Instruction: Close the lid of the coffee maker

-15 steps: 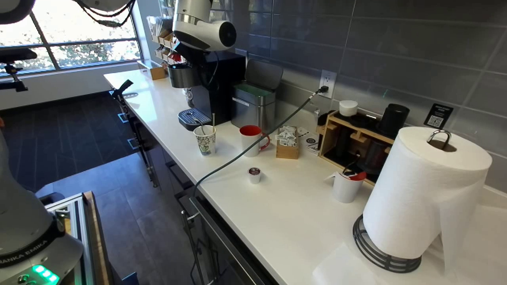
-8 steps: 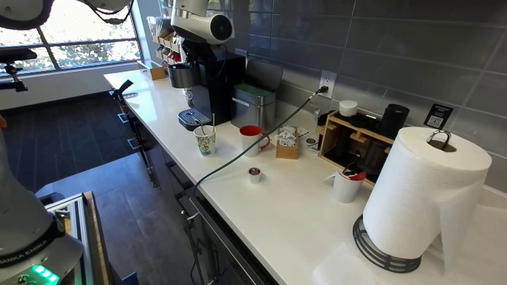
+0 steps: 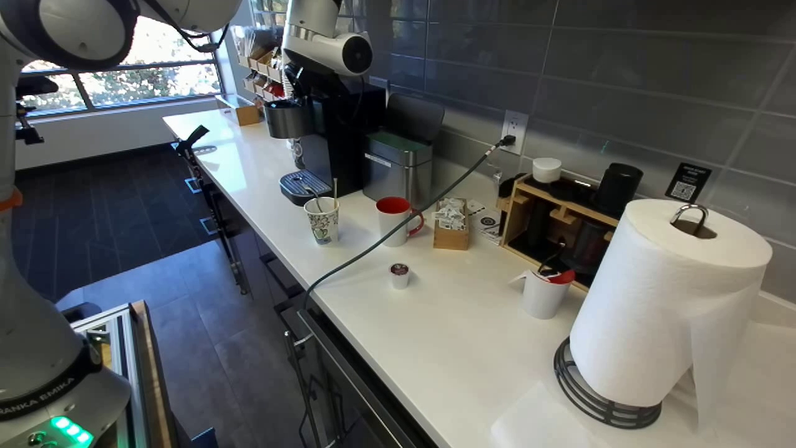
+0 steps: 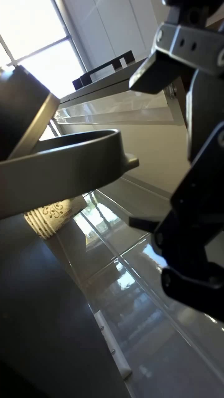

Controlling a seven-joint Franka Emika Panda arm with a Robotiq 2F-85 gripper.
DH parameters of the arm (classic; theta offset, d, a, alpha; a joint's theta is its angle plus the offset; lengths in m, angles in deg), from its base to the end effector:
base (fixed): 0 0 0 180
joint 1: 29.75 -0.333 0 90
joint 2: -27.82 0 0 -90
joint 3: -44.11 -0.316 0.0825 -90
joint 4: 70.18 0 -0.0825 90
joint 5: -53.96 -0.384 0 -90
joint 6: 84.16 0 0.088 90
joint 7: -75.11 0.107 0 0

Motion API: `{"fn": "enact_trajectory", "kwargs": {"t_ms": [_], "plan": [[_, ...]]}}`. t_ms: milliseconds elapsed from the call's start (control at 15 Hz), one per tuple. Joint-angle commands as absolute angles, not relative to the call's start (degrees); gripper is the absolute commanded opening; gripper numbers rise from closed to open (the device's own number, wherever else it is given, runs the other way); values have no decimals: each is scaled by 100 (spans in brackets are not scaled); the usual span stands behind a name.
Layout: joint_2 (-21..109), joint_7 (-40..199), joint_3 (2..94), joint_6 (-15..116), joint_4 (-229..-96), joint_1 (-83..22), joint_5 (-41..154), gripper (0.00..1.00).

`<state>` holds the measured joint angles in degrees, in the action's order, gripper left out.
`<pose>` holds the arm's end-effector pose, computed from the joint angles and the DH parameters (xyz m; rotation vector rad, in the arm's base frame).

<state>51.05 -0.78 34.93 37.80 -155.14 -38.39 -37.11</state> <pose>0.6740 0.2415 0.5149 -1.6235 -0.6646 -0.9358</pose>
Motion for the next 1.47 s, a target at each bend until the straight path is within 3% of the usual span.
{"fn": "enact_trajectory", "kwargs": {"t_ms": [0,867,1400], "plan": [[5476,-278,3449,3587,-15093,-3909,-3756,100],[5736,-144,3448,2387,-14819,-3841,-3550,100],[5283,-240,3455,1719,-15365,-3682,-3586,100]]}}
